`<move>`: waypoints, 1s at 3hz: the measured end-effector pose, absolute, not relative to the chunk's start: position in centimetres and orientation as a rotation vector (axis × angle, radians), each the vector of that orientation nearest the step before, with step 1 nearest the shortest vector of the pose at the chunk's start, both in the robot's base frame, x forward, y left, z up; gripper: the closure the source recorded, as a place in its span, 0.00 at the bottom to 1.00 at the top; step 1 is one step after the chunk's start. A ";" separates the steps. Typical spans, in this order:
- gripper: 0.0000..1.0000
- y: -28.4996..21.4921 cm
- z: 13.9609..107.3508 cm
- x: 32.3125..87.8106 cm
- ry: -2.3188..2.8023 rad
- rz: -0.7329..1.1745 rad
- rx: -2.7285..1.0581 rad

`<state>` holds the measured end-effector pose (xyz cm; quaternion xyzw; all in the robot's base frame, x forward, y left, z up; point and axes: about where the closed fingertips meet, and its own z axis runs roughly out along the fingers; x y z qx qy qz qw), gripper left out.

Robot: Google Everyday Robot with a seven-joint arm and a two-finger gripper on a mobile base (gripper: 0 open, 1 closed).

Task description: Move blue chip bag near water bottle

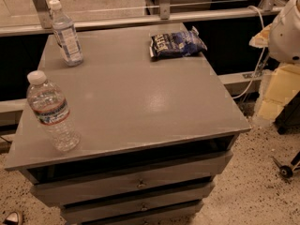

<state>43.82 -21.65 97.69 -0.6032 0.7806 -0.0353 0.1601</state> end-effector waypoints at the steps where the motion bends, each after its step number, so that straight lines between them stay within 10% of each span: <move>1: 0.00 -21.6 97.7 43.8 2.230 -0.101 -1.723; 3: 0.00 -19.4 96.0 52.4 2.109 -0.096 -1.583</move>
Offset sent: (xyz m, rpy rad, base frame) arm 0.0564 0.0170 -0.0162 0.1051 -0.1205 -0.0308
